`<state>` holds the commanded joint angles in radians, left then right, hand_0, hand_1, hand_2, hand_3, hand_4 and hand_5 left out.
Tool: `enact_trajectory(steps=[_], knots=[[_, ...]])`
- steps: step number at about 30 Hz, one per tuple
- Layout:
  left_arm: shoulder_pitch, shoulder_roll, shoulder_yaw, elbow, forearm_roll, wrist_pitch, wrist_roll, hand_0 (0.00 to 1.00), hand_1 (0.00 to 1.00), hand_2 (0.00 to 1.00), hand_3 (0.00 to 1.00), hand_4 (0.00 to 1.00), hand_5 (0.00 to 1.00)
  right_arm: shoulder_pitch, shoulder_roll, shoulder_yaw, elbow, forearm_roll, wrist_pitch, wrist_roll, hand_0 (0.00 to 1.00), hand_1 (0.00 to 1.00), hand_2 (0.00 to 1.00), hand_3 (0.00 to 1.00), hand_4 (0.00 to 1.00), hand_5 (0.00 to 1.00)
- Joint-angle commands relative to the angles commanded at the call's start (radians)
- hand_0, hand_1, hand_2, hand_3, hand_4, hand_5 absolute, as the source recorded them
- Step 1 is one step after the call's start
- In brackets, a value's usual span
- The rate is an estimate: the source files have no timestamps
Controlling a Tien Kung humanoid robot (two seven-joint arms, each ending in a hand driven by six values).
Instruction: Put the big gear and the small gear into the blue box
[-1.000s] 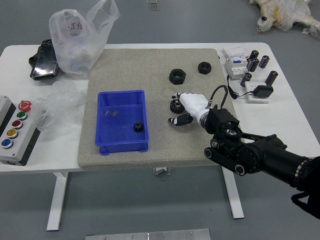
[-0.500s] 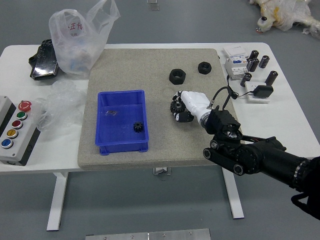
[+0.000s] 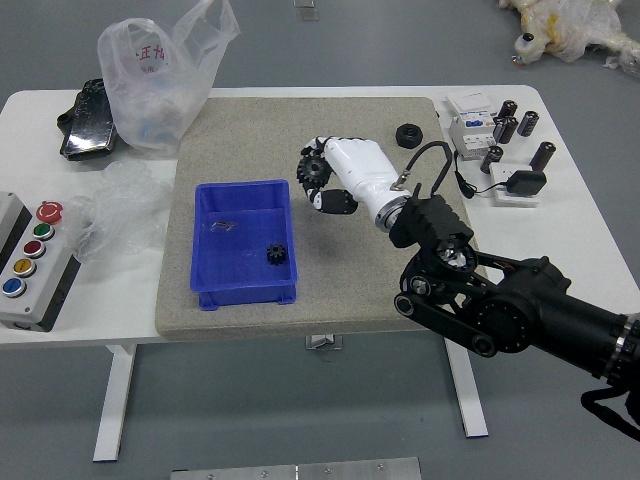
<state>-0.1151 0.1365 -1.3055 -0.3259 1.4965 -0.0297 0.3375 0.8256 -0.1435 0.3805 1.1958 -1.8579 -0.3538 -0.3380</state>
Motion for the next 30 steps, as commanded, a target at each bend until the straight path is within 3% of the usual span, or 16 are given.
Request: enact_trajectory(steps=[2, 3, 8, 9, 14, 15, 20, 21, 26, 27, 30], knots=[[0.000, 0.000, -0.001, 0.000, 0.001, 0.000, 0.001, 0.786, 0.679, 0.624, 0.760, 0.784, 0.804, -0.003, 0.014, -0.024, 0.049, -0.020, 0.024, -0.010, 0.558, 0.507, 0.337, 0.380, 0.267, 0.002], [0.000, 0.000, -0.001, -0.001, 0.001, 0.000, 0.002, 0.784, 0.679, 0.624, 0.758, 0.783, 0.805, -0.004, 0.019, -0.032, 0.069, -0.025, 0.034, -0.013, 0.671, 0.723, 0.751, 0.701, 0.364, 0.261], [0.002, 0.000, -0.008, -0.003, 0.008, -0.001, 0.008, 0.784, 0.679, 0.624, 0.758, 0.783, 0.805, -0.018, 0.044, -0.066, 0.109, -0.037, 0.063, -0.014, 0.671, 0.723, 0.751, 0.701, 0.364, 0.261], [0.002, 0.000, -0.009, -0.003, 0.009, -0.001, 0.010, 0.784, 0.679, 0.624, 0.758, 0.783, 0.805, -0.020, 0.046, -0.069, 0.108, -0.038, 0.064, -0.014, 0.715, 0.796, 0.839, 0.804, 0.539, 0.310], [0.004, 0.000, -0.011, -0.004, 0.010, -0.001, 0.014, 0.784, 0.679, 0.624, 0.758, 0.783, 0.805, -0.026, 0.052, -0.072, 0.106, -0.045, 0.063, -0.015, 0.715, 0.796, 0.839, 0.804, 0.539, 0.310], [0.003, 0.000, -0.010, -0.005, 0.008, -0.001, 0.014, 0.784, 0.678, 0.624, 0.758, 0.782, 0.805, -0.026, 0.053, -0.071, 0.104, -0.045, 0.063, -0.016, 0.715, 0.811, 0.857, 0.873, 0.635, 0.331], [0.001, -0.001, -0.004, -0.005, 0.001, -0.001, 0.013, 0.784, 0.678, 0.624, 0.758, 0.782, 0.805, -0.031, 0.051, -0.070, 0.097, -0.043, 0.069, -0.020, 0.715, 0.811, 0.857, 0.873, 0.635, 0.331], [0.001, -0.002, -0.003, -0.005, 0.000, -0.001, 0.014, 0.784, 0.678, 0.624, 0.758, 0.782, 0.805, -0.033, 0.050, -0.068, 0.097, -0.043, 0.068, -0.020, 0.709, 0.806, 0.858, 0.879, 0.672, 0.344], [0.002, -0.002, -0.002, -0.006, -0.002, -0.001, 0.015, 0.784, 0.678, 0.624, 0.758, 0.782, 0.805, -0.055, 0.028, 0.005, 0.116, -0.030, 0.041, -0.005, 0.709, 0.806, 0.858, 0.879, 0.672, 0.344], [0.002, -0.003, 0.000, -0.005, -0.003, -0.001, 0.015, 0.784, 0.679, 0.624, 0.758, 0.780, 0.802, -0.065, 0.018, 0.029, 0.125, -0.021, 0.031, 0.002, 0.675, 0.771, 0.814, 0.809, 0.675, 0.363], [0.003, -0.003, 0.004, -0.005, -0.009, 0.001, 0.013, 0.784, 0.679, 0.624, 0.758, 0.780, 0.802, -0.100, -0.018, 0.100, 0.153, 0.018, 0.008, 0.030, 0.675, 0.771, 0.814, 0.809, 0.675, 0.363]])
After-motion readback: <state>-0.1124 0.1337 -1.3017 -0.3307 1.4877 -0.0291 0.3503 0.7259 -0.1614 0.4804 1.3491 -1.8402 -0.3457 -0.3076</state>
